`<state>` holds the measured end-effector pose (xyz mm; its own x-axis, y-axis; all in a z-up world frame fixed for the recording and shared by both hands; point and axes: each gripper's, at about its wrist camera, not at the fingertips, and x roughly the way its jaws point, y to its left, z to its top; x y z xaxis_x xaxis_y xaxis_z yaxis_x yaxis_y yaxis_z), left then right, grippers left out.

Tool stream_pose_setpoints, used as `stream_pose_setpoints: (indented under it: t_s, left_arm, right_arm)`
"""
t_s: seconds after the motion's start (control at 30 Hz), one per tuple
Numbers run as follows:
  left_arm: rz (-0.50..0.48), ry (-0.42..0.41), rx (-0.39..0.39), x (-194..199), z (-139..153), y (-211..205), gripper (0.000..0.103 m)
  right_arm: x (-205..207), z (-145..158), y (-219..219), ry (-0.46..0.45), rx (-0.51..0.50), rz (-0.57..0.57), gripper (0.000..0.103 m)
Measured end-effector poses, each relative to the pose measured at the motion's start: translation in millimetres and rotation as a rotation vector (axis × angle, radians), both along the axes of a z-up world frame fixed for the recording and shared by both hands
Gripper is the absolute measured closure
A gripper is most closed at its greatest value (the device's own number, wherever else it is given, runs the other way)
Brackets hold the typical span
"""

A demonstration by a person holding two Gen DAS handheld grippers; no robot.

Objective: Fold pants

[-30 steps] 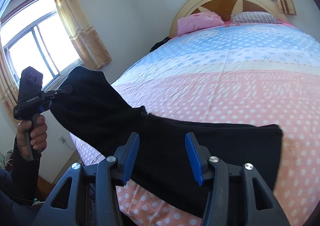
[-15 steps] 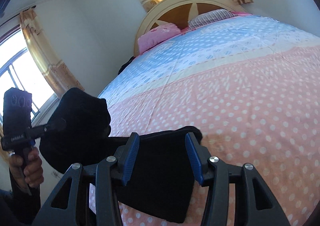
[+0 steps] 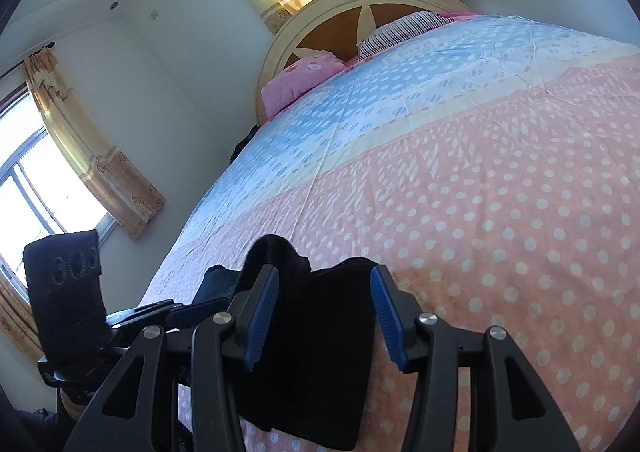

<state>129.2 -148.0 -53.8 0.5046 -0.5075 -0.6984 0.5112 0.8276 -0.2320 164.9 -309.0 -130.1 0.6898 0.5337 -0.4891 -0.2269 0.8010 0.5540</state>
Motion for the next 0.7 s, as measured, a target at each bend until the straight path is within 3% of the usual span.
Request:
stream_pose_setpoints:
  t_s: [0.17,0.3,0.43,0.57,0.7]
  left_arm:
    - [0.094,-0.102,0.028,-8,11,30,0.032]
    - [0.247,-0.161,0.138,-10,-1,66,0.028]
    - [0.366,-0.127,0.195,1,-24,98,0.027]
    - [0.430,-0.107,0.247,8,-44,115,0.023]
    - [0.436,-0.071,0.281,10,-66,122,0.014]
  right_arm:
    - [-5,5,-2,0.012,0.016,-0.017,0.053]
    - [-18,18,15,-0.005,-0.012,0.035,0.053]
    - [-30,18,46,0.018,-0.125,0.112,0.053]
    - [-37,4,61,0.062,-0.151,0.216,0.053]
    - [-33,-21,55,0.140,-0.241,0.162,0.053]
